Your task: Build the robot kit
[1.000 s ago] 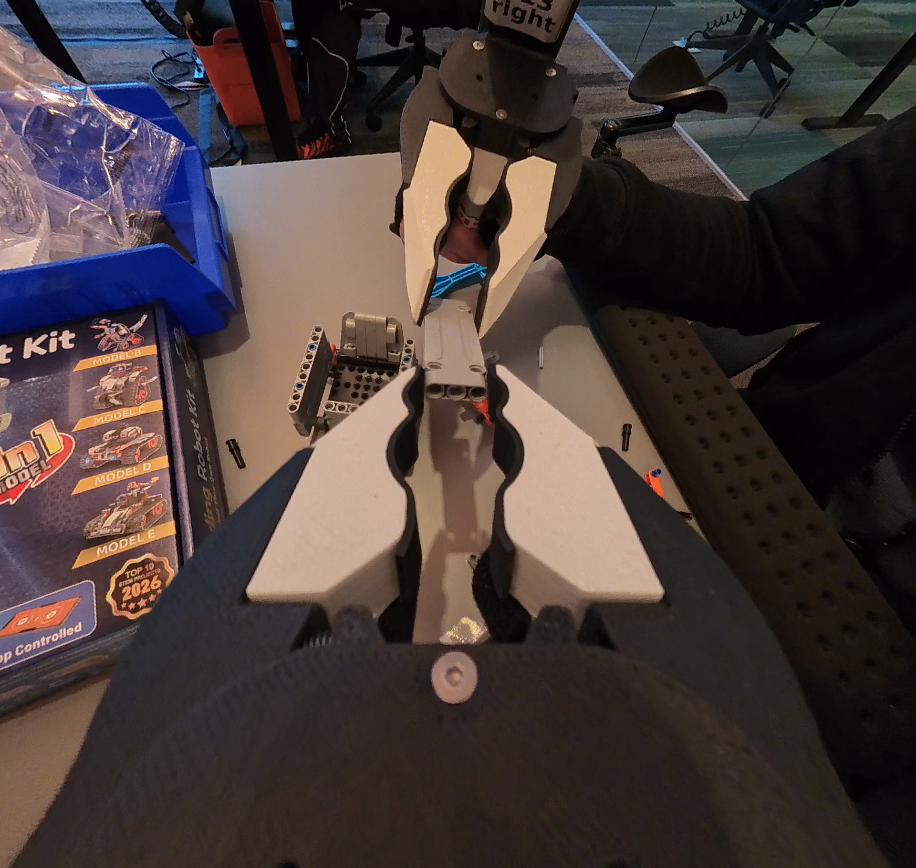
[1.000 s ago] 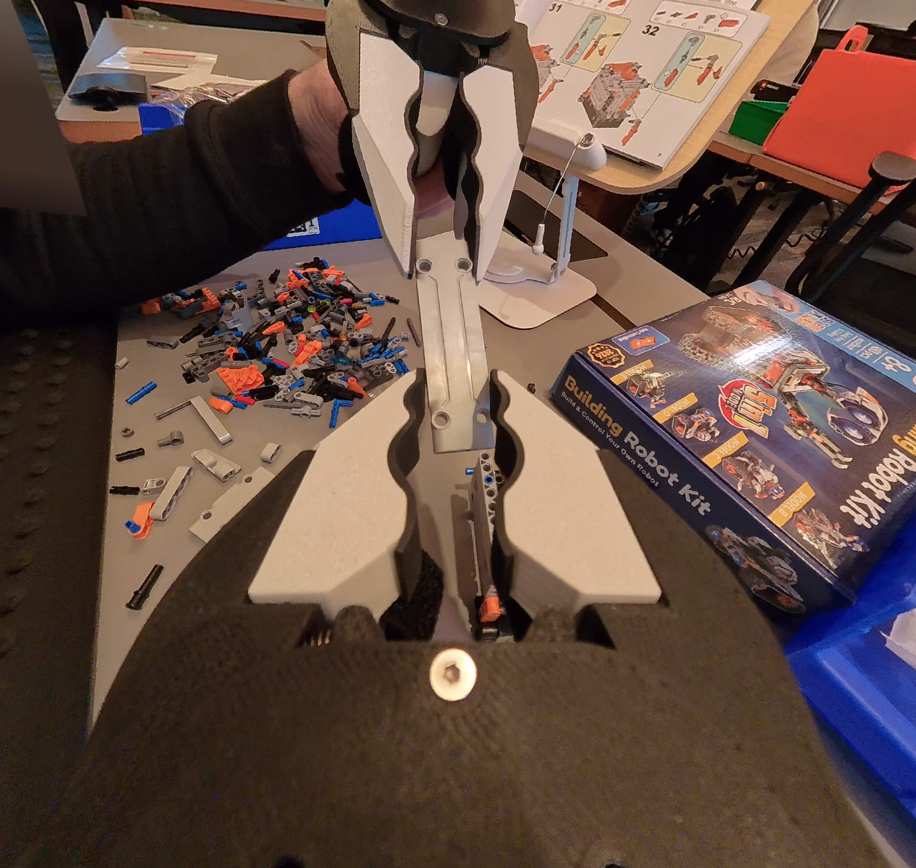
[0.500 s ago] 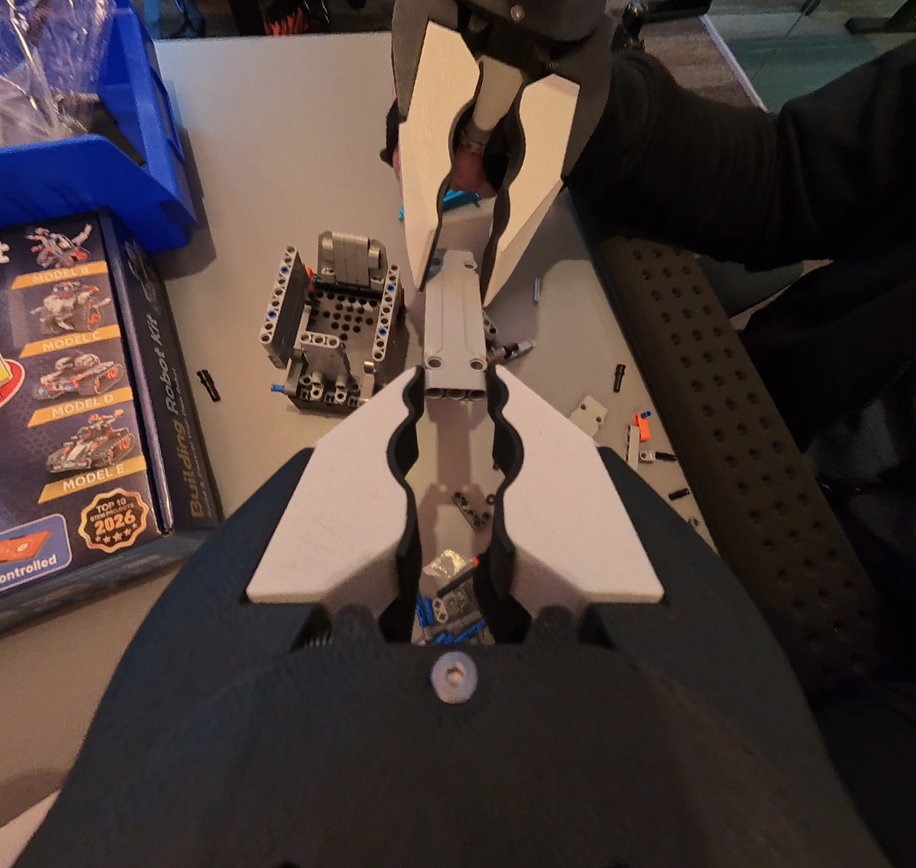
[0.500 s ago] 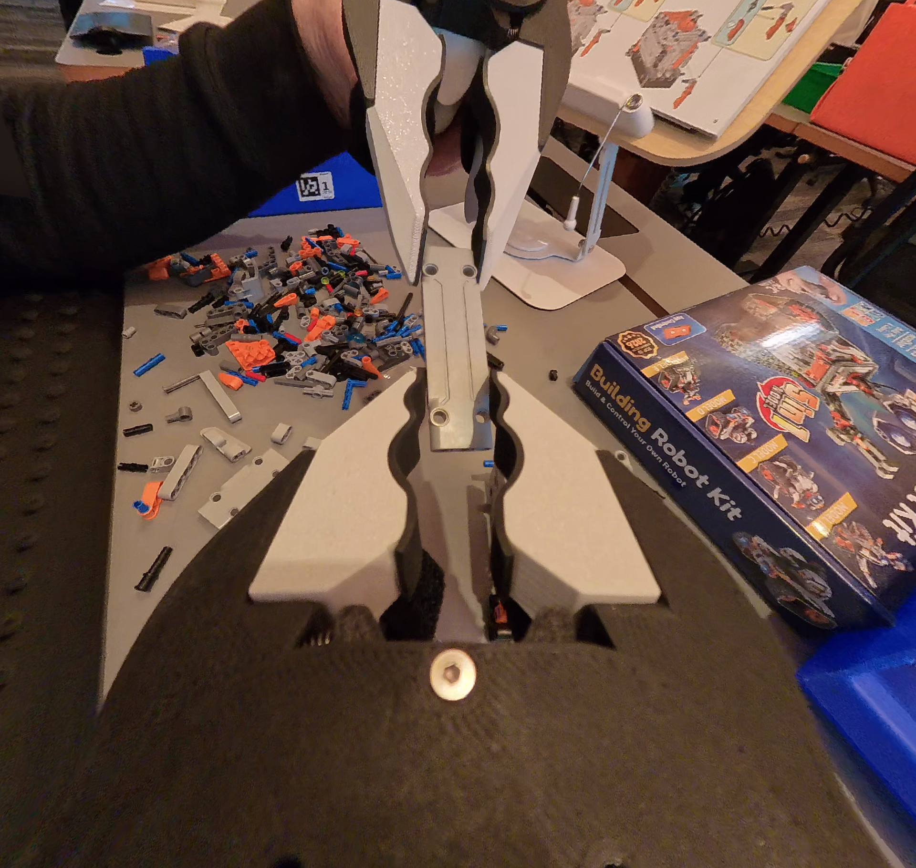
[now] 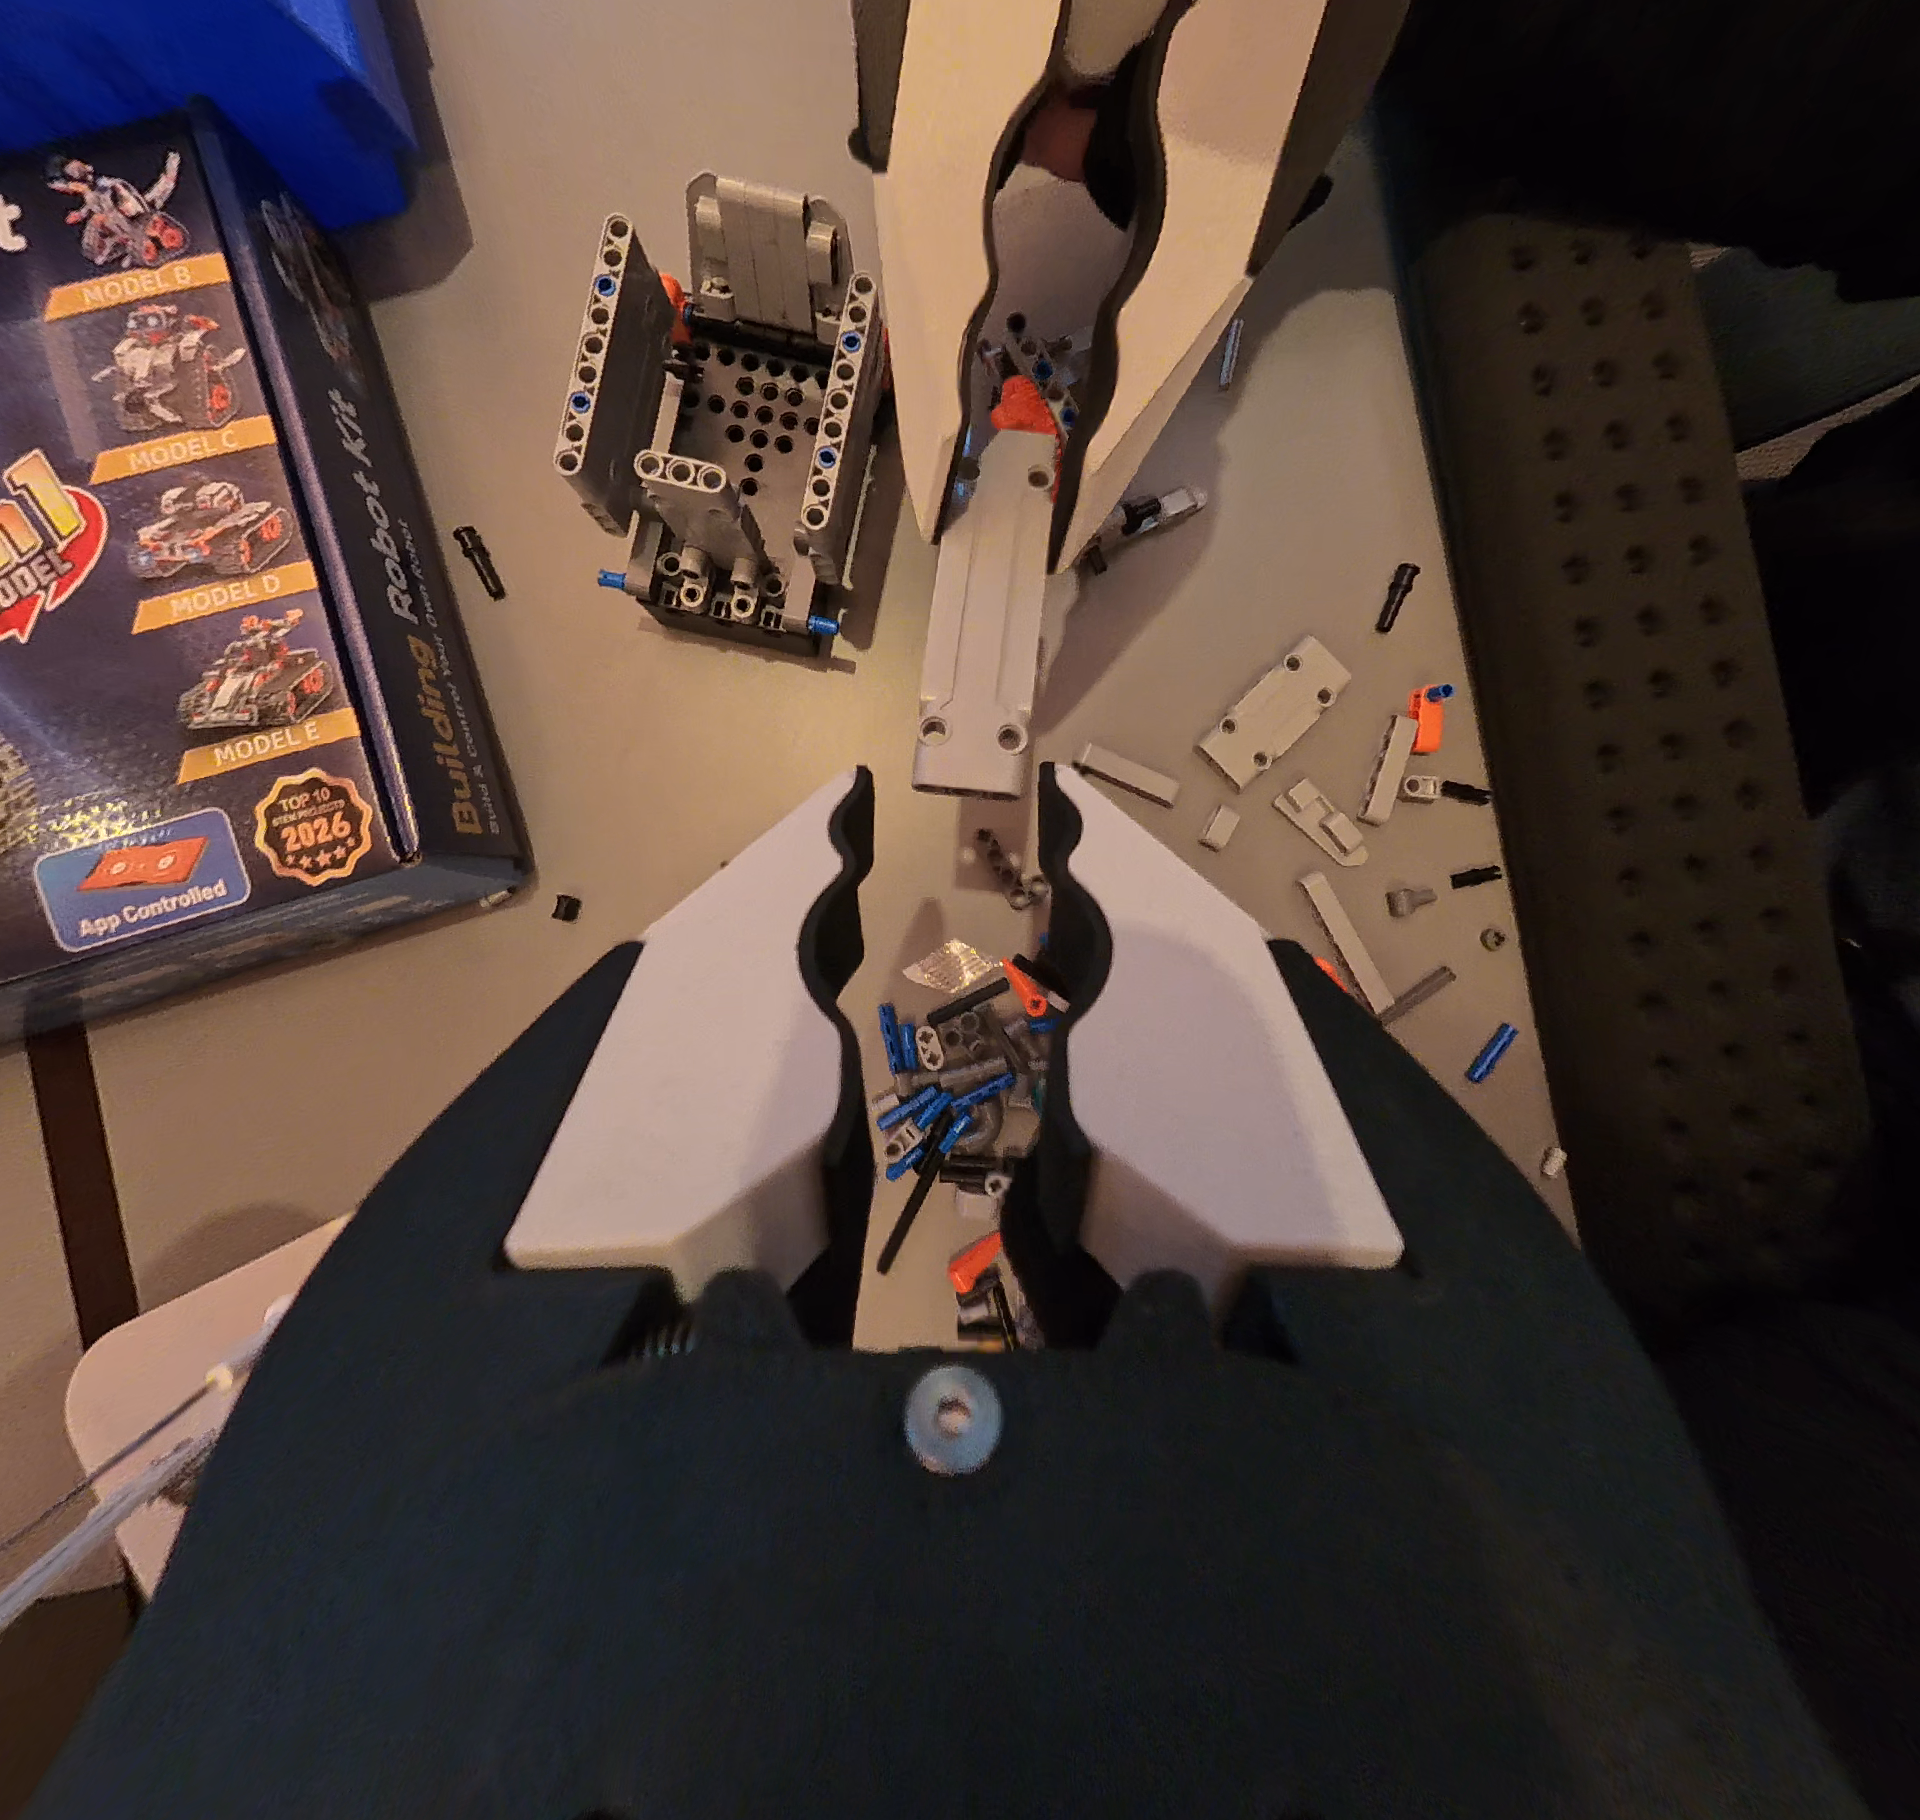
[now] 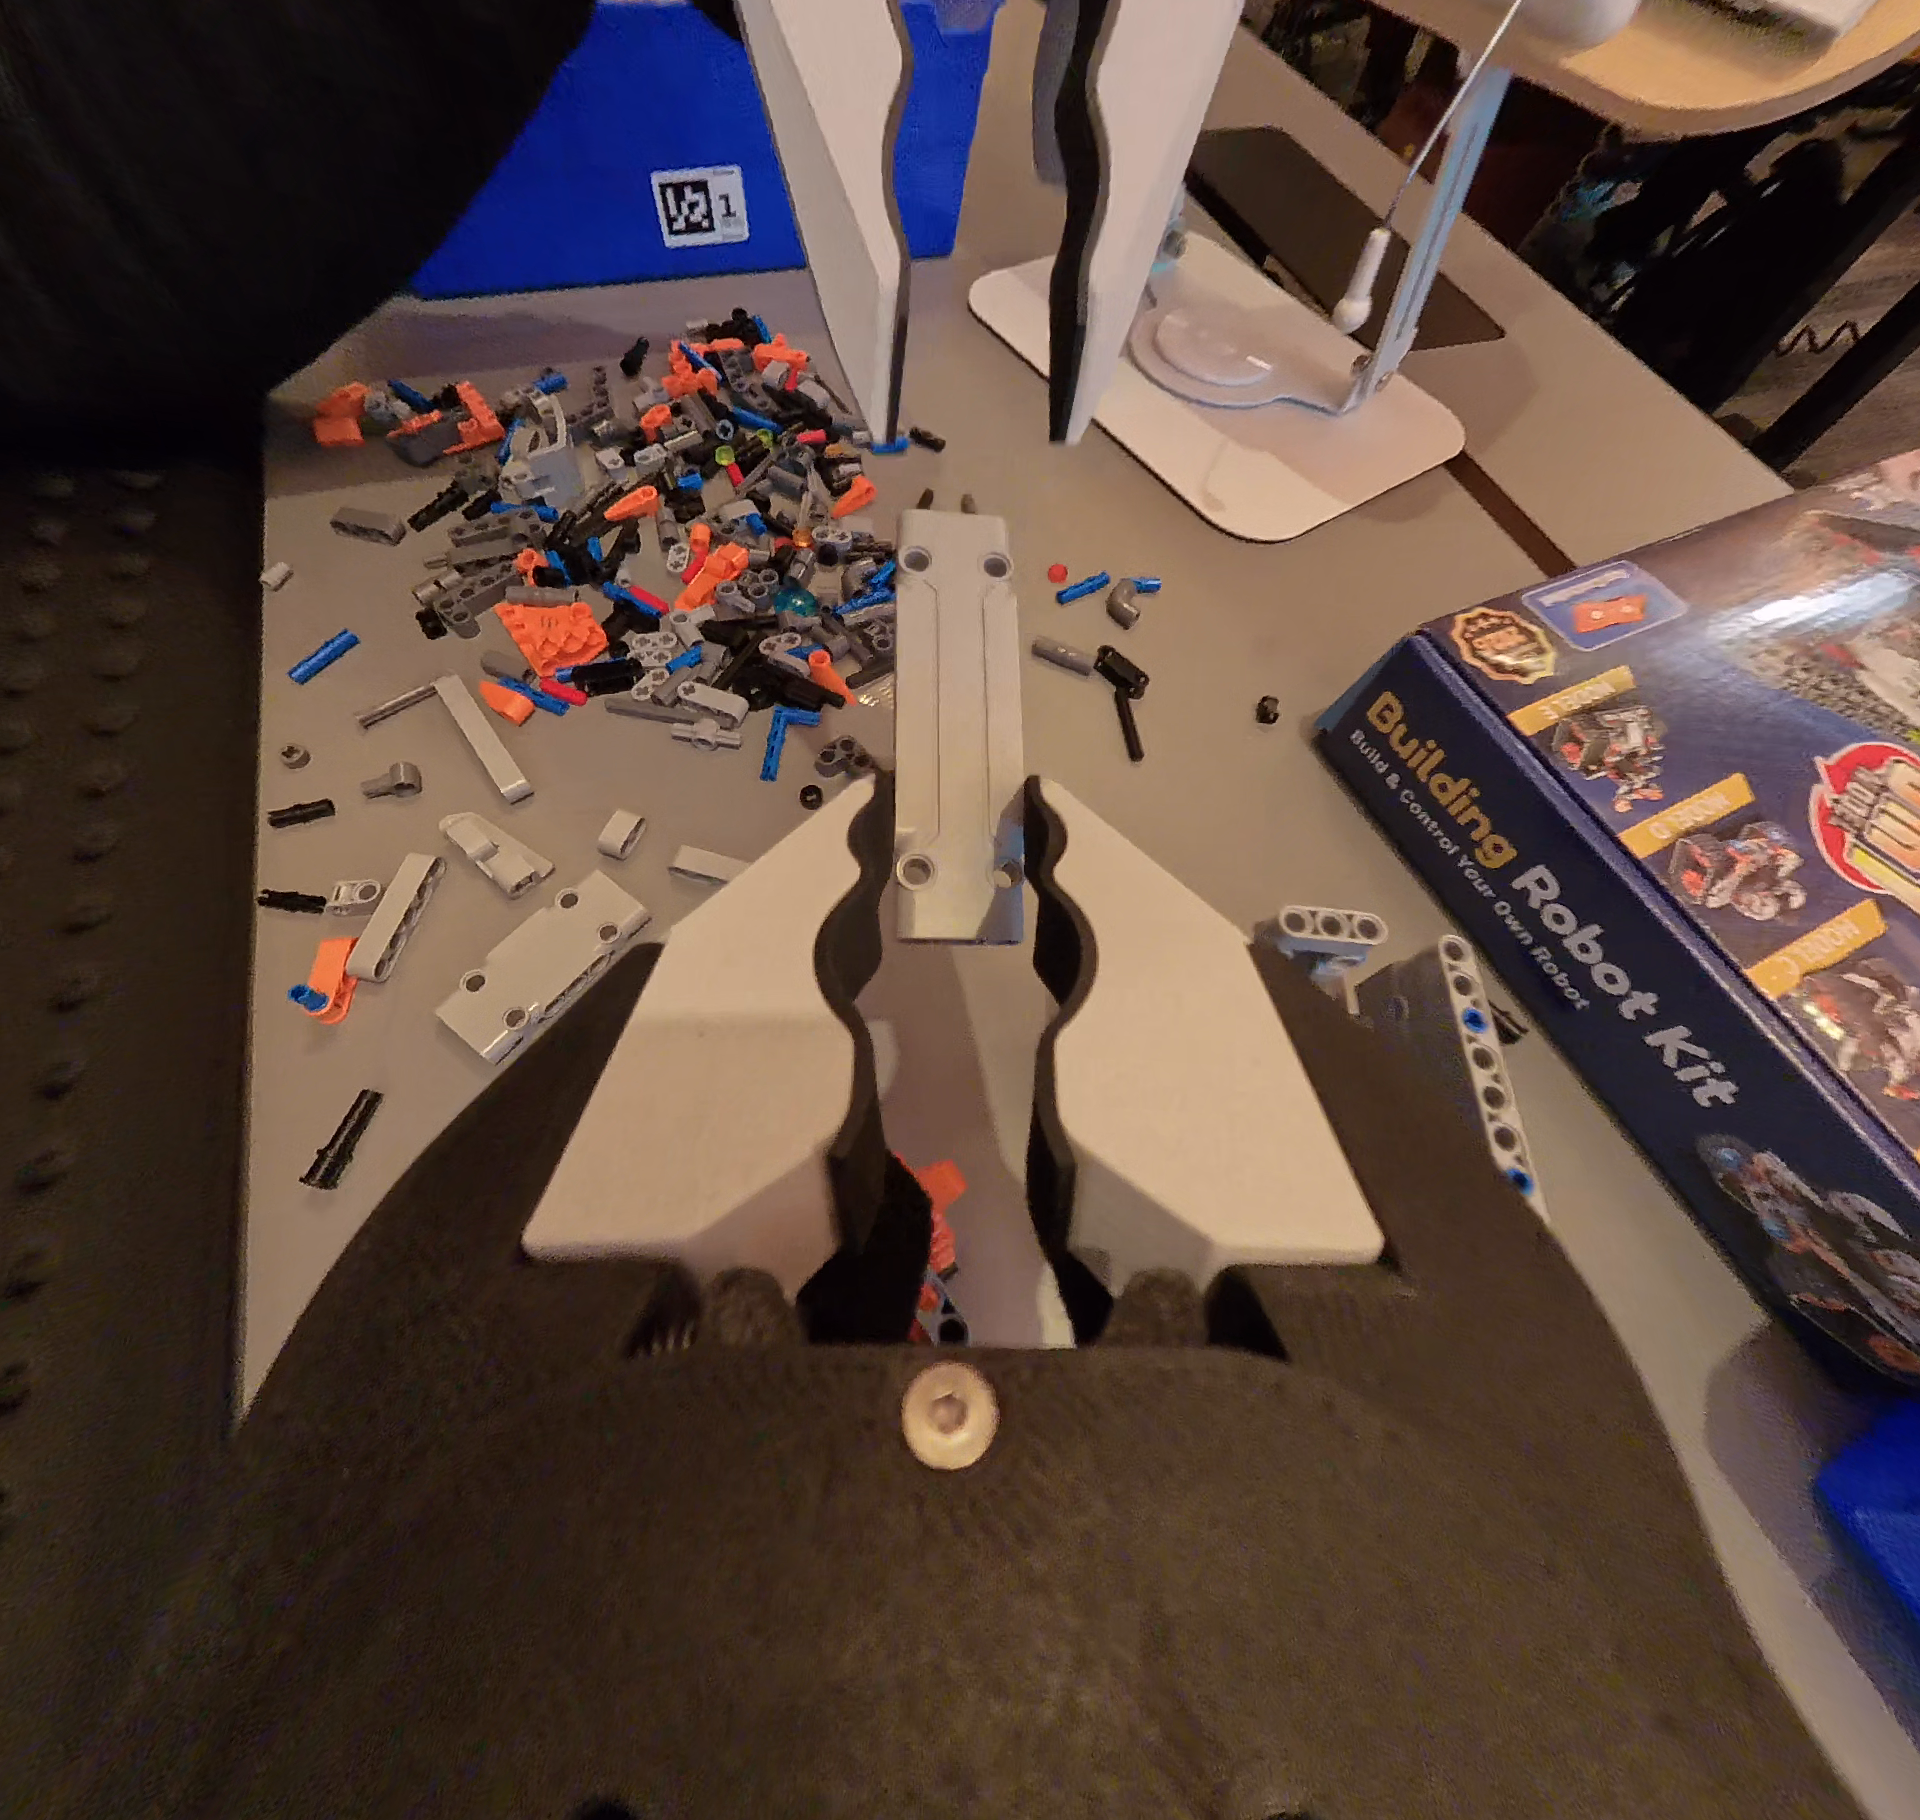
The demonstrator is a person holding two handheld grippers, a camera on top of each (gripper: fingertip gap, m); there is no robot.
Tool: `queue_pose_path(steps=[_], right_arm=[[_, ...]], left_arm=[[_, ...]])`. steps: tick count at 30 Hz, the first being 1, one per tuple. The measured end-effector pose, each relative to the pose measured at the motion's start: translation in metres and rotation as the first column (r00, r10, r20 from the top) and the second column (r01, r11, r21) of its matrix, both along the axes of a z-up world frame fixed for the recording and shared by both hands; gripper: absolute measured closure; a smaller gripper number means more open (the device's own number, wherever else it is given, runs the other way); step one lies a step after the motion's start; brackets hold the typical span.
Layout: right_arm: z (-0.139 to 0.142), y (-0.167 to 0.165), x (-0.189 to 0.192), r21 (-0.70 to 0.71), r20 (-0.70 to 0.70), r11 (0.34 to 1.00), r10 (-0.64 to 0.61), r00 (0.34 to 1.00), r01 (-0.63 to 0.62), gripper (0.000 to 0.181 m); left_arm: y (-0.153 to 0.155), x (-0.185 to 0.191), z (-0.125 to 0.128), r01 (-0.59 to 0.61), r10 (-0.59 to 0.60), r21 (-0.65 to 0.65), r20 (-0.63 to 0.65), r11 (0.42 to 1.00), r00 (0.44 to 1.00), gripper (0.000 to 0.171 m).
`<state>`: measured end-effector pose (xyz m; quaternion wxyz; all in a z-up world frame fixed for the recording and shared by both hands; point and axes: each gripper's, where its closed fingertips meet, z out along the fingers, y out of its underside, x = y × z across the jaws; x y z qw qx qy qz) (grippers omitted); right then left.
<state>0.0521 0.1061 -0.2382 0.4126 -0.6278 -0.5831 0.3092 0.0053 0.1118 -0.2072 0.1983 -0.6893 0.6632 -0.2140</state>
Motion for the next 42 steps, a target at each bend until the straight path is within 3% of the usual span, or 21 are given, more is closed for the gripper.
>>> queue_pose_path(steps=[10,15,18,21,24,29,31,35,38,42], right_arm=[[-0.031,-0.025,-0.026,0.052,0.182,0.992,0.104,0.978,-0.115,0.158],[-0.045,-0.043,-0.037,0.054,0.253,0.980,0.173,0.952,-0.193,0.158],[-0.054,-0.047,-0.039,0.054,0.296,0.976,0.184,0.937,-0.209,0.158],[-0.062,-0.050,-0.040,0.056,0.333,0.974,0.188,0.924,-0.218,0.158],[-0.068,-0.051,-0.040,0.066,0.368,0.974,0.176,0.913,-0.215,0.158],[-0.068,-0.053,-0.043,0.072,0.375,0.973,0.176,0.910,-0.218,0.158],[-0.069,-0.052,-0.043,0.069,0.370,0.975,0.173,0.913,-0.212,0.158],[-0.070,-0.048,-0.043,0.062,0.365,0.979,0.160,0.917,-0.196,0.158],[-0.068,-0.047,-0.043,0.070,0.355,0.980,0.152,0.922,-0.188,0.158],[-0.065,-0.045,-0.042,0.072,0.338,0.981,0.144,0.930,-0.178,0.158]], left_arm=[[-0.003,0.004,0.036,-0.034,0.036,0.201,-0.005,0.979,0.999,0.145],[-0.018,-0.002,0.069,-0.078,0.088,0.340,-0.014,0.937,0.996,0.143],[-0.033,-0.025,0.082,-0.114,0.149,0.416,-0.054,0.902,0.987,0.141],[-0.045,-0.081,0.083,-0.213,0.284,0.485,-0.077,0.848,0.956,0.139],[-0.060,-0.166,0.069,-0.395,0.473,0.472,-0.056,0.788,0.879,0.136],[-0.097,-0.320,0.008,-0.720,0.788,0.358,-0.079,0.594,0.610,0.121],[-0.114,-0.347,-0.021,-0.778,0.832,0.311,-0.094,0.546,0.547,0.112],[-0.113,-0.375,-0.058,-0.795,0.881,0.394,-0.092,0.460,0.464,0.095],[-0.106,-0.393,-0.070,-0.800,0.914,0.459,-0.076,0.386,0.398,0.116],[-0.102,-0.400,-0.074,-0.790,0.914,0.482,-0.064,0.380,0.401,0.166]])
